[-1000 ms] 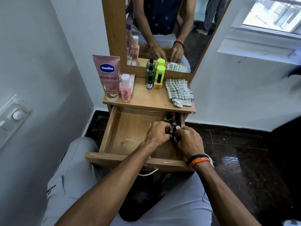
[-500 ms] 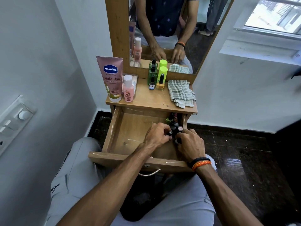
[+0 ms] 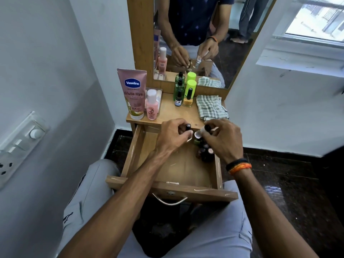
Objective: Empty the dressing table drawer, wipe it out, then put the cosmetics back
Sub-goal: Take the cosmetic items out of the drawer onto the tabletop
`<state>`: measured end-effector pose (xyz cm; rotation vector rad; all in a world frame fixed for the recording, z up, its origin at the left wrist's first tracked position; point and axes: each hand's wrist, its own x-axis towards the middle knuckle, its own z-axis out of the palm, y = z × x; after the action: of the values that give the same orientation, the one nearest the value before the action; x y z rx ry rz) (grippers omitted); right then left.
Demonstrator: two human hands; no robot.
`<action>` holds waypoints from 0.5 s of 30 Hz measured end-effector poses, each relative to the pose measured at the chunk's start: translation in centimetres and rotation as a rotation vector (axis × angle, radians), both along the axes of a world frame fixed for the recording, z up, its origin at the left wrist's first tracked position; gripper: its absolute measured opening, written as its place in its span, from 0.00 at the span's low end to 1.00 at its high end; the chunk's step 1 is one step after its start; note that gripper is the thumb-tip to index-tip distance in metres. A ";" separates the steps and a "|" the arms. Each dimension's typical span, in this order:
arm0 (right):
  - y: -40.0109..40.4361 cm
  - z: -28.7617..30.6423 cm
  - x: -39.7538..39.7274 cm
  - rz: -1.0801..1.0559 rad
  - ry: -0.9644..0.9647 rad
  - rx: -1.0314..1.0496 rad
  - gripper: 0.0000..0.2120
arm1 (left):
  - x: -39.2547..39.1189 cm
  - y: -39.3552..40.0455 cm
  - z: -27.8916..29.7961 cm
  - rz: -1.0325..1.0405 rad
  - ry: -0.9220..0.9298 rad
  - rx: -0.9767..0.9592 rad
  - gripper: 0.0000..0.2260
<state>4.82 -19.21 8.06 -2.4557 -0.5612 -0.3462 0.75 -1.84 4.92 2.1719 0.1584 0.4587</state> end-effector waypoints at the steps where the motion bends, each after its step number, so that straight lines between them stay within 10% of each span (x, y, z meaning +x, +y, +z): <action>1: 0.5 0.5 0.9 -0.005 -0.014 0.024 0.13 | 0.5 0.4 0.5 0.016 -0.017 -0.006 0.08; 15: 6.5 1.4 8.7 -0.005 -0.032 0.057 0.10 | 6.4 2.6 2.7 0.156 -0.090 -0.050 0.05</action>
<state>13.49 -12.73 9.41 -2.4008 -0.5507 -0.3993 7.11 0.71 7.58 2.0940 0.2881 0.6328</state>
